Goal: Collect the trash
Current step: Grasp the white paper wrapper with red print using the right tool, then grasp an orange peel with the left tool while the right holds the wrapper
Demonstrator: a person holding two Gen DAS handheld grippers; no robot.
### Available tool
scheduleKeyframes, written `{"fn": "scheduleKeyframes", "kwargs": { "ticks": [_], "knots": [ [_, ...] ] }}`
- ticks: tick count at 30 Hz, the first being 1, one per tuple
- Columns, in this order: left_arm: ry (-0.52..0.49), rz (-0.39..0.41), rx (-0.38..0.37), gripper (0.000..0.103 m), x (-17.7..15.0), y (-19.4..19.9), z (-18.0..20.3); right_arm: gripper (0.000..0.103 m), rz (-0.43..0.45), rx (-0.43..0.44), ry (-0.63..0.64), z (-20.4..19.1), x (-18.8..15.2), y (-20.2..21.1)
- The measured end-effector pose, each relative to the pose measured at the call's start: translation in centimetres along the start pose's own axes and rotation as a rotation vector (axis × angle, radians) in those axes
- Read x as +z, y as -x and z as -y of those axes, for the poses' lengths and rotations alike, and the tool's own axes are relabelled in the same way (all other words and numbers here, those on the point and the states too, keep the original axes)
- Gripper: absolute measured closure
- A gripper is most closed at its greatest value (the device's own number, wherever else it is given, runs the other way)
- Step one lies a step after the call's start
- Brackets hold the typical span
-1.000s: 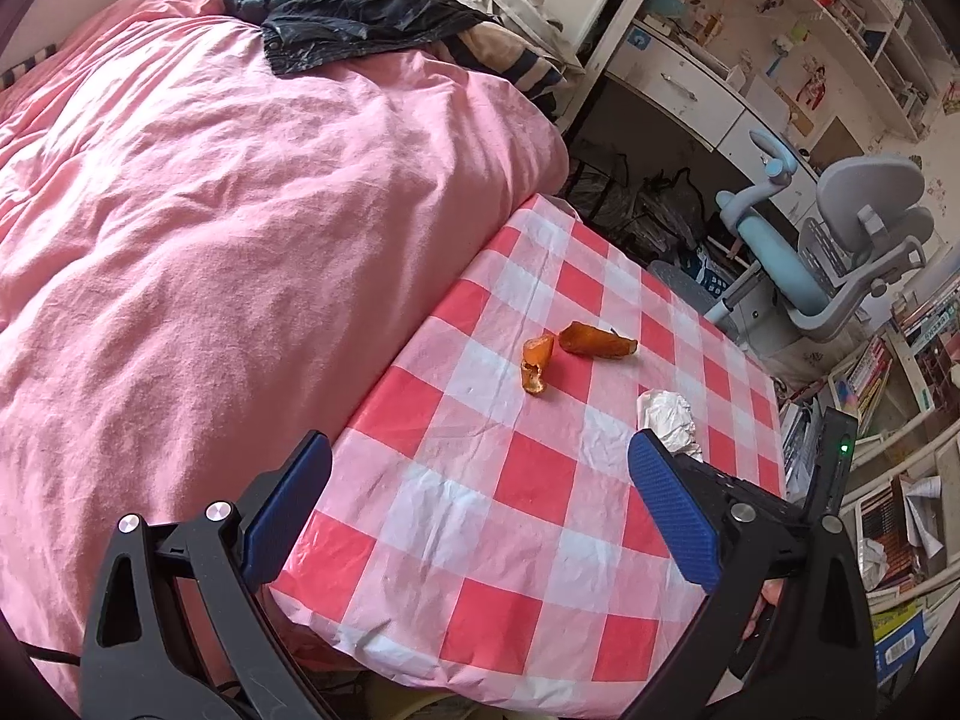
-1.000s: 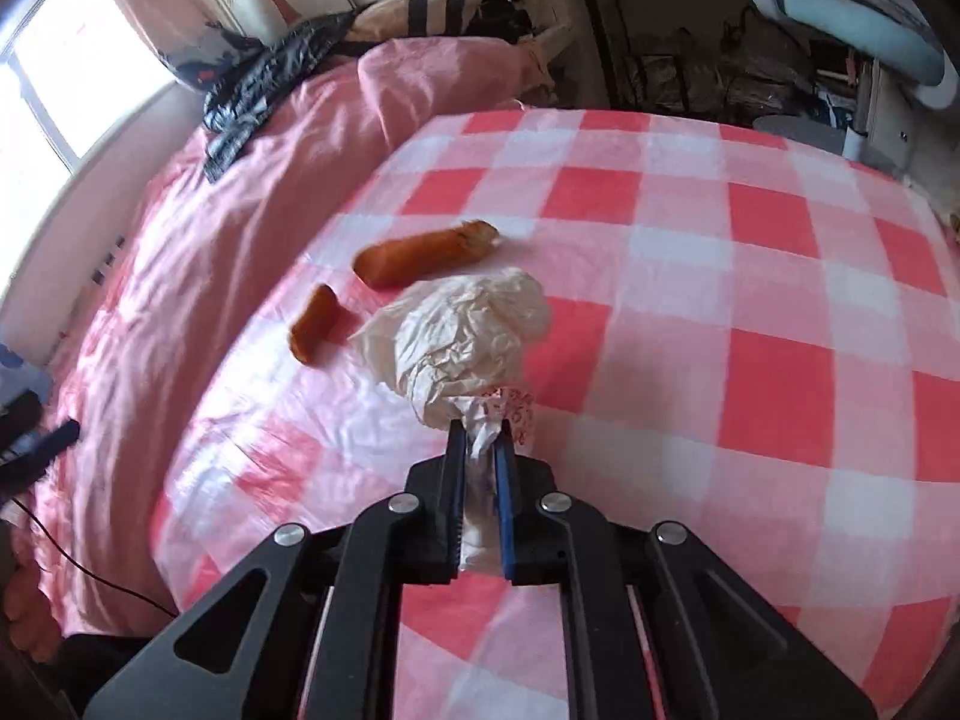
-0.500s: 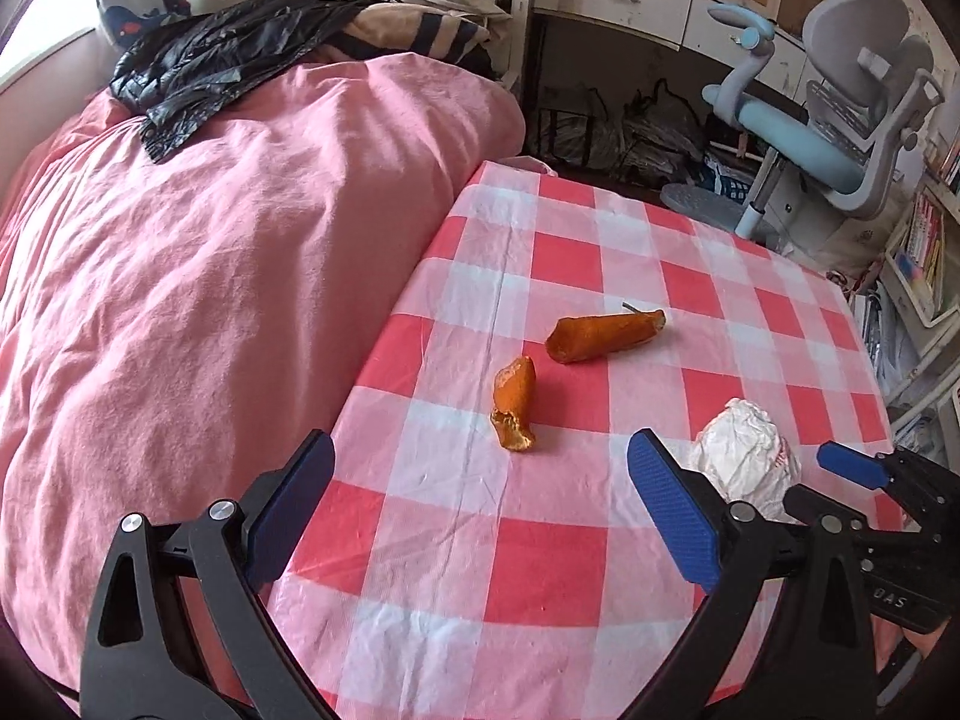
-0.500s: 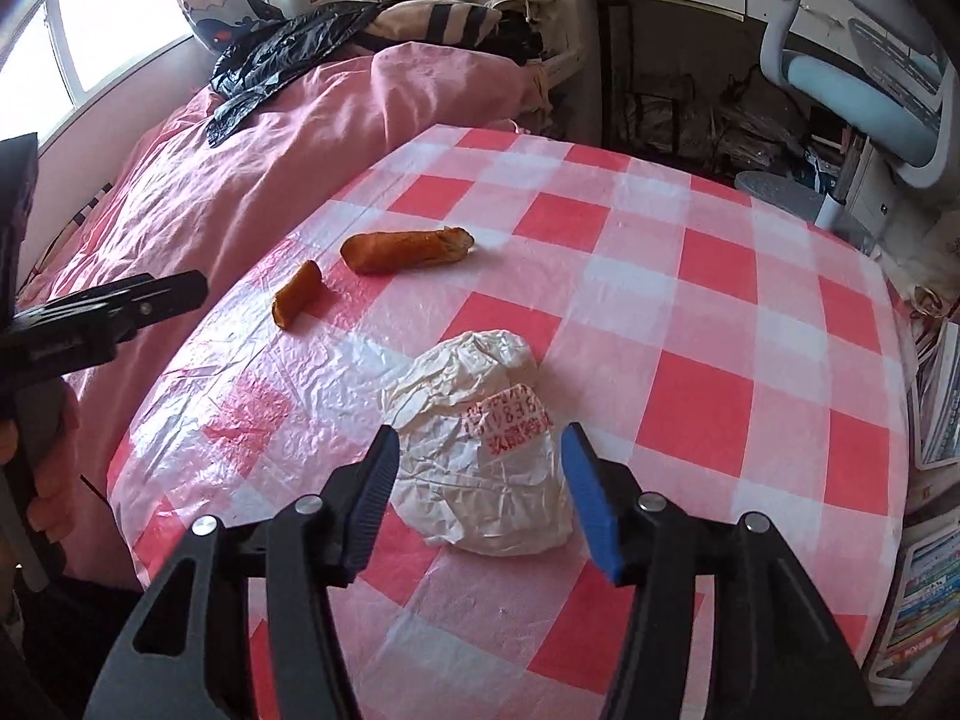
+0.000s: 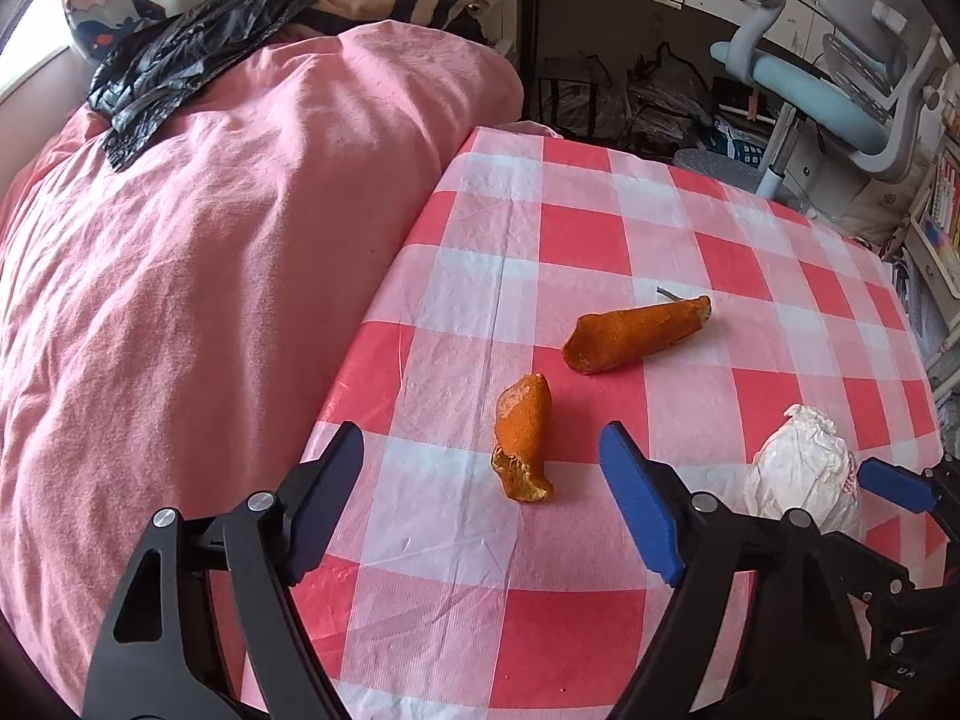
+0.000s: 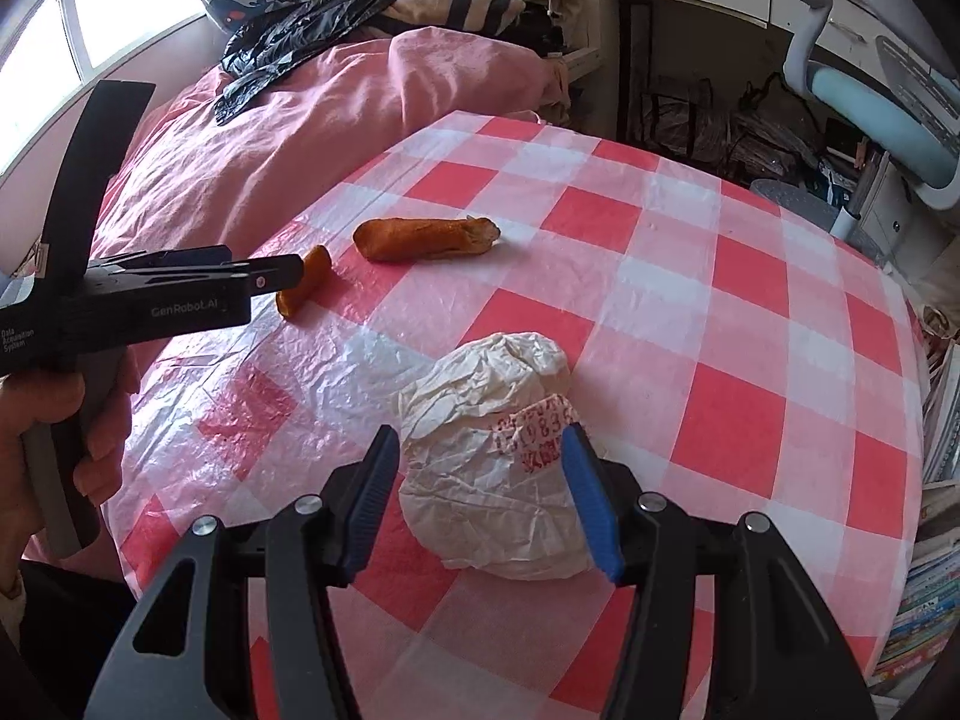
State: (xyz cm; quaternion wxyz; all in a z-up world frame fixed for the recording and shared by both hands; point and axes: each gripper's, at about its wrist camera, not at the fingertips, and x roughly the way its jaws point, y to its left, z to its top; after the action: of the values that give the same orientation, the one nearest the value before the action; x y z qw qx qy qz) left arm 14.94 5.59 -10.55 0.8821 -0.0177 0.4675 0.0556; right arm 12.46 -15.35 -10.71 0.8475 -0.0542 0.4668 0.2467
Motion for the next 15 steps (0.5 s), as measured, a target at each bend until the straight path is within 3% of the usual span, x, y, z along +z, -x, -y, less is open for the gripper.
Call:
{"fn": "scheduleKeyframes", "kwargs": {
  "ticks": [9,15],
  "knots": [
    [-0.026,0.007,0.022,0.025,0.19,-0.12,0.30,0.047,-0.005,-0.001,0.002,-0.19,-0.01,-0.43],
    [-0.047,-0.014,0.006,0.042,0.05,-0.79,0.75,0.046,-0.003,0.004,0.001,-0.15,0.04,-0.48]
  ]
}}
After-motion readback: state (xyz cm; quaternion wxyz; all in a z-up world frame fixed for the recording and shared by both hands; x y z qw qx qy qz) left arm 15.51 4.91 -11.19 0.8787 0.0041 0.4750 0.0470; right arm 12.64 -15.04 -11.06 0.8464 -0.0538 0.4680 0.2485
